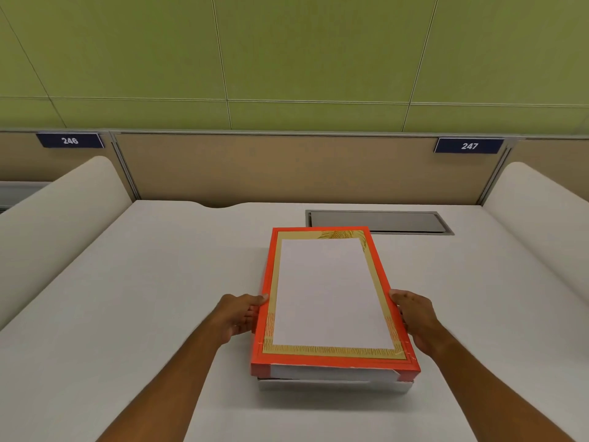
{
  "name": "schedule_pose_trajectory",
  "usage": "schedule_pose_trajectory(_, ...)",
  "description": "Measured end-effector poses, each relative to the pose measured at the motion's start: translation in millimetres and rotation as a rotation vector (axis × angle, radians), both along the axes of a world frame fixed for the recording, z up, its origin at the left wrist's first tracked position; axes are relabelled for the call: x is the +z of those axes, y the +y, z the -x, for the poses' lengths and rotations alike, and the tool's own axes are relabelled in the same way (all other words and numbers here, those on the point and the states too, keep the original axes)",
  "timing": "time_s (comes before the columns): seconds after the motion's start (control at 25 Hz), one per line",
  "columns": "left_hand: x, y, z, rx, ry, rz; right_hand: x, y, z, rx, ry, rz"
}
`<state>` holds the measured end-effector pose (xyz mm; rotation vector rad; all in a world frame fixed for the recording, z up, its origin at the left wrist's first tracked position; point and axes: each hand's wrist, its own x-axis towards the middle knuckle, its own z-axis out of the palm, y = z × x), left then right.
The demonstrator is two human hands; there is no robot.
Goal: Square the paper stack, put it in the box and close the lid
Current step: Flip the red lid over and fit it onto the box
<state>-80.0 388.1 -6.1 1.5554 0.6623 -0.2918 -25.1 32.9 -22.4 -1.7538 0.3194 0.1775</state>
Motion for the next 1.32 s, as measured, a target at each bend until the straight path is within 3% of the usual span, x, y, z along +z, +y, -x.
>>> schedule_pose_trajectory(0.72, -21.5, -17.1, 0.3, 0.059, 0.119, 0.034, -13.0, -2.2, -8.3, 0.051, 0.159, 0.056)
schedule_pose_trajectory(1.04, -9.9, -14.8, -29.2, 0.151, 0.004, -0.199, 0.0, 2.3, -36.1, -0.067, 0.096, 0.164)
schedule_pose_trajectory(1.32, -5.7, -15.3, -46.6, 0.142, 0.07, -0.252, 0.7, -4.4, -47.6, -0.051, 0.208, 0.058)
